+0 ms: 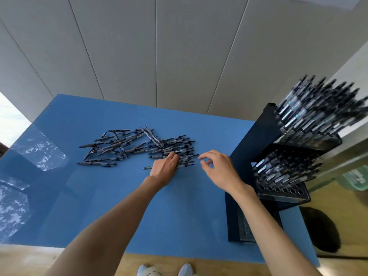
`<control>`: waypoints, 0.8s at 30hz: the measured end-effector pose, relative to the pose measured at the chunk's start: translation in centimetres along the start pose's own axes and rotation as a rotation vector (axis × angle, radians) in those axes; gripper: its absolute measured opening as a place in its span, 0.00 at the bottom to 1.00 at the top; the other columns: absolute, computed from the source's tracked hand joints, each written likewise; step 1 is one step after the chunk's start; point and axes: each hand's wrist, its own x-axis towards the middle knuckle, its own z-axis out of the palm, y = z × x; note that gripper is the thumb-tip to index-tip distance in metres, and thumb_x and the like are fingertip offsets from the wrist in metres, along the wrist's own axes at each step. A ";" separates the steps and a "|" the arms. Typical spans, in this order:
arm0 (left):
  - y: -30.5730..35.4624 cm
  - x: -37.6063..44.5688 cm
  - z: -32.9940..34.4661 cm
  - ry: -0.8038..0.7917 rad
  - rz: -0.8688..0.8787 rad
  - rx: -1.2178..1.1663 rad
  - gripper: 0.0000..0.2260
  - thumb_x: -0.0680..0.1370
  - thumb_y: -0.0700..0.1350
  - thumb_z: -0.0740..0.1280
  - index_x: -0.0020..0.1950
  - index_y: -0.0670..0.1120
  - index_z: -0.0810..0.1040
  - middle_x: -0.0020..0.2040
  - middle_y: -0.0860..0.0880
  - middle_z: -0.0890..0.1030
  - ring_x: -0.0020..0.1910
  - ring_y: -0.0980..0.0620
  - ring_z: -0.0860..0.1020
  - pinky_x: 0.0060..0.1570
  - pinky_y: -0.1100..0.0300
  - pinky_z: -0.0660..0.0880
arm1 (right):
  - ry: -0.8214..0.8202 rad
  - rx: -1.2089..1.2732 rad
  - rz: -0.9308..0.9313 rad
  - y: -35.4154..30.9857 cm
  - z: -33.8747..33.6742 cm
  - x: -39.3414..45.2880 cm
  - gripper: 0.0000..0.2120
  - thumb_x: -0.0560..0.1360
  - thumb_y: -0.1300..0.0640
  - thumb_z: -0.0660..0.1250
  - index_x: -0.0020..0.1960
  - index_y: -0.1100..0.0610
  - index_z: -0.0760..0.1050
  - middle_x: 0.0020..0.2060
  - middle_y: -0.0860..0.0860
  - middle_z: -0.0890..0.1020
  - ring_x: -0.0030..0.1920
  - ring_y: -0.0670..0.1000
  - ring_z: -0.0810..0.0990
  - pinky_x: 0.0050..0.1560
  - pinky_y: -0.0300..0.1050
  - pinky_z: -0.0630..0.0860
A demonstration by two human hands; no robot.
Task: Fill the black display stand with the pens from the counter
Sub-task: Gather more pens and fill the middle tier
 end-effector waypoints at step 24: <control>2.0 -4.9 -0.9 0.541 -0.512 -0.824 0.13 0.78 0.42 0.68 0.39 0.47 0.66 0.28 0.50 0.71 0.30 0.41 0.71 0.27 0.51 0.64 | -0.009 0.005 -0.023 -0.2 0.2 0.1 0.09 0.82 0.55 0.64 0.58 0.51 0.81 0.54 0.44 0.80 0.50 0.42 0.79 0.54 0.47 0.79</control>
